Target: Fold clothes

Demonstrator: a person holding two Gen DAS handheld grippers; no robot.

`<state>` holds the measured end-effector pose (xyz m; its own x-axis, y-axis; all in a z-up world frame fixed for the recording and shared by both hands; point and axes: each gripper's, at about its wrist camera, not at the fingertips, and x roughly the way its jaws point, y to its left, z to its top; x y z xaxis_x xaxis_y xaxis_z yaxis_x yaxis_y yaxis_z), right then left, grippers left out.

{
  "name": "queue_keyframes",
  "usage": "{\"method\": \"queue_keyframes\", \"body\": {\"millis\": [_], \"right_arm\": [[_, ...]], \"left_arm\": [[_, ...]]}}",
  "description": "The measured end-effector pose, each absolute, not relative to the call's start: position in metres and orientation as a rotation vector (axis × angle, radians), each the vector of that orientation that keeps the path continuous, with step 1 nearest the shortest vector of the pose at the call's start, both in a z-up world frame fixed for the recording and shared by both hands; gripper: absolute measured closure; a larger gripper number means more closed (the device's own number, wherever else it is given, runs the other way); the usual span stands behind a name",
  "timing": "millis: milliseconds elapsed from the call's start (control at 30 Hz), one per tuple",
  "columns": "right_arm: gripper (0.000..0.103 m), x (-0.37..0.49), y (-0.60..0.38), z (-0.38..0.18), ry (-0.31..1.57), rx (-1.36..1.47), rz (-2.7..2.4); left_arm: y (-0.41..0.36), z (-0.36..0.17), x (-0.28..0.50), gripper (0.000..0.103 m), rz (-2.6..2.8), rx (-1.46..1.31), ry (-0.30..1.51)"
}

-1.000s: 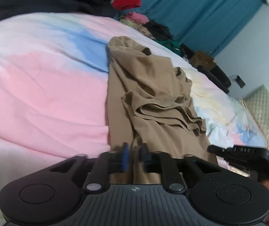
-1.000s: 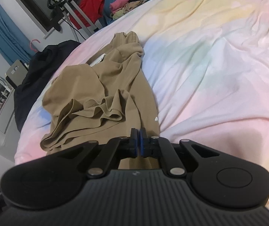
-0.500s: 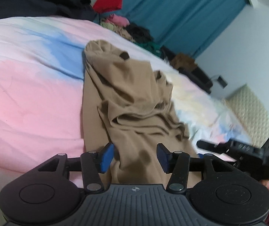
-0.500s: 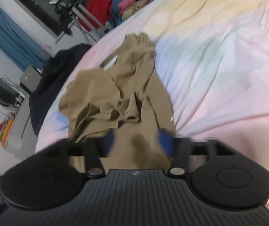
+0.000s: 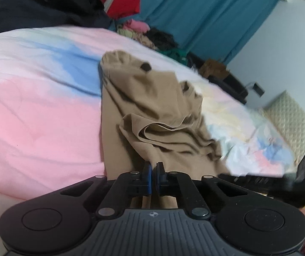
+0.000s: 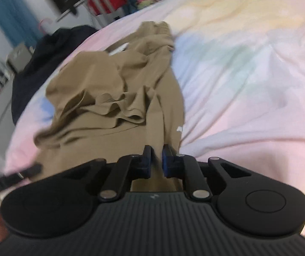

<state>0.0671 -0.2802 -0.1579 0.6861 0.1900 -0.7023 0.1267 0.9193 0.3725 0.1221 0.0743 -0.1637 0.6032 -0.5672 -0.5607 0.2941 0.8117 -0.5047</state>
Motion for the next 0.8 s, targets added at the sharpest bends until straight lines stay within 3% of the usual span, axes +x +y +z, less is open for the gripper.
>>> {"method": "queue_keyframes", "body": {"millis": [433, 533, 667, 733, 767, 800], "right_arm": [[0.096, 0.064, -0.278, -0.164, 0.801, 0.348, -0.067], [0.095, 0.059, -0.279, -0.158, 0.769, 0.356, -0.079], [0.094, 0.049, -0.279, -0.141, 0.698, 0.343, -0.115], [0.091, 0.046, -0.28, -0.133, 0.679, 0.349, -0.111], [0.079, 0.044, -0.281, -0.13, 0.67, 0.352, -0.108], [0.049, 0.043, -0.282, -0.128, 0.665, 0.359, -0.098]], "left_arm": [[0.061, -0.162, 0.107, 0.095, -0.38, -0.225, 0.796], [0.058, -0.162, 0.104, 0.084, -0.356, -0.192, 0.801], [0.057, -0.145, 0.08, 0.052, -0.313, -0.14, 0.786], [0.053, -0.135, 0.064, 0.046, -0.271, -0.095, 0.766], [0.051, -0.13, 0.056, 0.042, -0.254, -0.075, 0.755], [0.05, -0.128, 0.048, 0.04, -0.264, -0.073, 0.741]]}}
